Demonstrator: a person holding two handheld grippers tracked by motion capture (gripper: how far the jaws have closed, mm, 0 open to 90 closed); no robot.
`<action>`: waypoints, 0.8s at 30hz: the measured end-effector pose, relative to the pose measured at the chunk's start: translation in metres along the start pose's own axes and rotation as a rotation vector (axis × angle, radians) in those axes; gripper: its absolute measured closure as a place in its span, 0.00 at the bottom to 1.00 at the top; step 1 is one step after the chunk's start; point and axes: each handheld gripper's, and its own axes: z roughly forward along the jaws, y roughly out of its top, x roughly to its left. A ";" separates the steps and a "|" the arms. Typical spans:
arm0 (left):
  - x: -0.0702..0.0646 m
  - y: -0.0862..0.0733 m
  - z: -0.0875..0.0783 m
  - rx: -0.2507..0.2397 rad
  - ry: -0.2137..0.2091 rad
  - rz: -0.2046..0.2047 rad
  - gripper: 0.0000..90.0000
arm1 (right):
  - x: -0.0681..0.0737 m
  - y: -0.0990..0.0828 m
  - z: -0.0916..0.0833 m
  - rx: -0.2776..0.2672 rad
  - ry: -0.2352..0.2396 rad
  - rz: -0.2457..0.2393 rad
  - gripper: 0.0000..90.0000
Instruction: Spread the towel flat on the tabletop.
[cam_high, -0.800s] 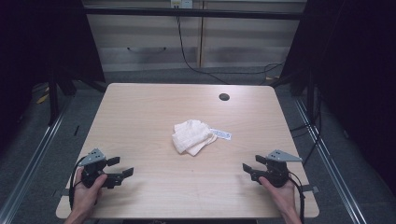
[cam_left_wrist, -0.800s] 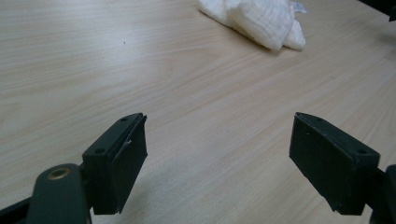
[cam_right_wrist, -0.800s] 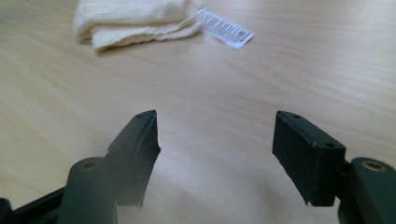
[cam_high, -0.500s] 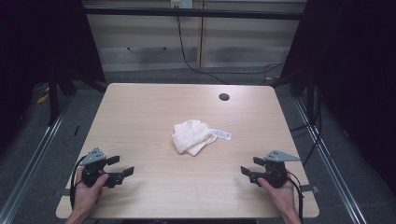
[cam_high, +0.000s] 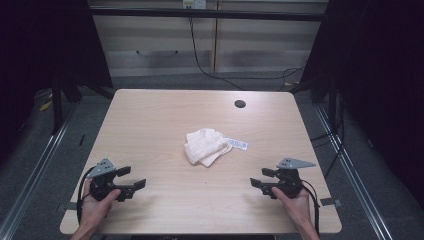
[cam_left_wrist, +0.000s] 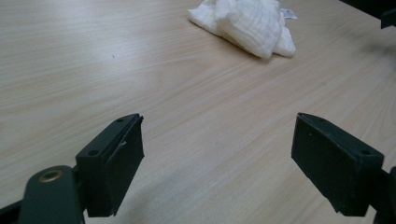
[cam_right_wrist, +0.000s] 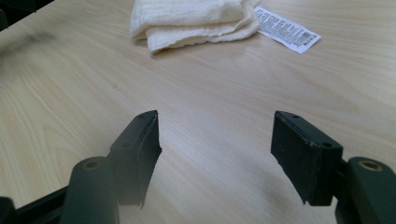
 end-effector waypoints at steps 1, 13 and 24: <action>0.000 0.000 0.001 0.014 -0.008 0.015 0.18 | 0.000 0.003 0.002 0.000 -0.002 -0.008 0.36; -0.002 0.000 -0.001 0.011 -0.013 0.012 0.18 | 0.008 0.031 0.027 0.032 0.053 -0.088 0.36; -0.002 0.000 0.000 0.017 -0.007 0.009 0.18 | 0.002 0.060 0.048 -0.002 0.087 -0.075 0.38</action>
